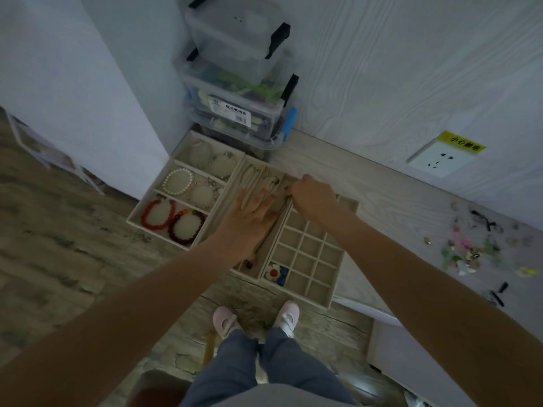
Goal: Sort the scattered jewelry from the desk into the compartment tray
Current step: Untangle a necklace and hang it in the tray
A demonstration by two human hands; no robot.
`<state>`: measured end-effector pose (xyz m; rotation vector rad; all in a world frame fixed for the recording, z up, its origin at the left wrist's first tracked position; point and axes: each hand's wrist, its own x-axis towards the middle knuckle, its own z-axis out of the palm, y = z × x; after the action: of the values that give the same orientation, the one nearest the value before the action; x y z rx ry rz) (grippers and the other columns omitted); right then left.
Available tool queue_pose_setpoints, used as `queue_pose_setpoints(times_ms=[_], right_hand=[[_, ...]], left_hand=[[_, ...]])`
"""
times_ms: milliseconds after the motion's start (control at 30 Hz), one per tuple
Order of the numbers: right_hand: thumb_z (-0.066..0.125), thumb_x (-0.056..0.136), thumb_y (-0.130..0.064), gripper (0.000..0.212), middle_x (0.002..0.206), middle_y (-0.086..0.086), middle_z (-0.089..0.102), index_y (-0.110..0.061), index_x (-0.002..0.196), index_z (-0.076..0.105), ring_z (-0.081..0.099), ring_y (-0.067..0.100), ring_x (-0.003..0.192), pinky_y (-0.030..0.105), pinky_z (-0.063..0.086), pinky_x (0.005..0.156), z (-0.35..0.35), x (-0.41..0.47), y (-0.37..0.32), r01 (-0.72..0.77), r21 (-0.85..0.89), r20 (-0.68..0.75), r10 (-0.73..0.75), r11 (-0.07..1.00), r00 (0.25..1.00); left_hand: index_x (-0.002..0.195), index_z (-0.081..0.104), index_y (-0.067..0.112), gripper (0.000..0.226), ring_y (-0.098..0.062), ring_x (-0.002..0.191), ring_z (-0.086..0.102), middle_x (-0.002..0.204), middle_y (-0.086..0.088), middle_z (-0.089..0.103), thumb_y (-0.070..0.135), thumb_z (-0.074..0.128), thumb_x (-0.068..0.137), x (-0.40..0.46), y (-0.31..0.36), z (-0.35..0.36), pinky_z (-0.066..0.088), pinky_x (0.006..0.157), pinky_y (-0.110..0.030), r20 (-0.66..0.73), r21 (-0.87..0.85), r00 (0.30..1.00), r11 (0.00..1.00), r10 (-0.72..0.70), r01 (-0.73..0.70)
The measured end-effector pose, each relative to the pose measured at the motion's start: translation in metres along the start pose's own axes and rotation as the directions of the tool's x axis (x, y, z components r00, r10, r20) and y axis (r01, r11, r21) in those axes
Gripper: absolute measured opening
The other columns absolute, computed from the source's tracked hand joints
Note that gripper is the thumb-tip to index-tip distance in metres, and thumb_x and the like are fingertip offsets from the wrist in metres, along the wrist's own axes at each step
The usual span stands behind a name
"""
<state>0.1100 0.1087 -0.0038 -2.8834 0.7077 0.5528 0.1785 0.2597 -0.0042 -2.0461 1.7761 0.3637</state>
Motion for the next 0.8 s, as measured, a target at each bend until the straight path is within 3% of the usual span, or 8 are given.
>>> queue_pose_setpoints(times_ms=[167,300,500,633,800], right_hand=[[0.039,0.095,-0.008,0.032,0.097,0.012,0.044,-0.012,0.124,0.052,0.053,0.031,0.096,0.031,0.037,0.066,0.000,-0.001,0.002,0.036,-0.014,0.016,-0.036,0.999,0.999],[0.038,0.096,-0.013,0.042,0.114,0.016,0.046,-0.020,0.137,0.039,0.053,0.033,0.103,0.029,0.036,0.071,-0.001,-0.003,0.005,0.065,0.071,0.048,-0.068,0.995,0.996],[0.037,0.097,-0.013,0.046,0.120,0.017,0.045,-0.027,0.141,0.036,0.051,0.033,0.107,0.034,0.044,0.085,-0.005,-0.003,0.011,0.084,0.090,0.077,-0.091,0.992,0.993],[0.038,0.095,-0.010,0.048,0.116,0.015,0.047,-0.028,0.139,0.040,0.050,0.032,0.106,0.033,0.043,0.078,0.004,0.002,0.013,0.092,0.140,0.075,-0.103,0.986,0.992],[0.039,0.092,-0.006,0.037,0.106,0.013,0.046,-0.013,0.127,0.047,0.052,0.031,0.097,0.034,0.044,0.070,0.007,0.001,0.016,0.075,0.053,0.019,-0.076,0.996,0.997]], left_hand=[[0.148,0.012,0.013,0.108,-0.034,0.143,-0.015,0.155,-0.015,-0.015,0.055,0.073,0.068,0.002,0.003,0.000,-0.012,0.108,-0.059,0.010,0.039,1.000,0.999,-0.019,0.019],[0.149,0.012,0.013,0.110,-0.033,0.143,-0.013,0.156,-0.015,-0.012,0.055,0.073,0.067,0.001,0.005,0.002,-0.012,0.108,-0.059,0.009,0.065,0.999,0.997,-0.033,0.032],[0.149,0.010,0.017,0.101,-0.034,0.143,-0.014,0.155,-0.015,-0.012,0.051,0.069,0.073,0.000,0.009,-0.004,-0.010,0.109,-0.059,0.032,0.086,0.999,0.996,-0.041,0.038],[0.147,0.019,0.015,0.093,-0.032,0.144,-0.012,0.156,-0.015,-0.010,0.043,0.070,0.075,-0.001,0.010,-0.005,-0.009,0.111,-0.057,0.011,0.063,0.999,0.997,-0.033,0.033],[0.142,0.032,0.011,0.086,-0.031,0.145,-0.002,0.157,-0.016,-0.002,0.041,0.072,0.072,-0.001,0.009,0.000,-0.001,0.114,-0.053,-0.023,0.057,1.000,0.998,-0.008,0.009]])
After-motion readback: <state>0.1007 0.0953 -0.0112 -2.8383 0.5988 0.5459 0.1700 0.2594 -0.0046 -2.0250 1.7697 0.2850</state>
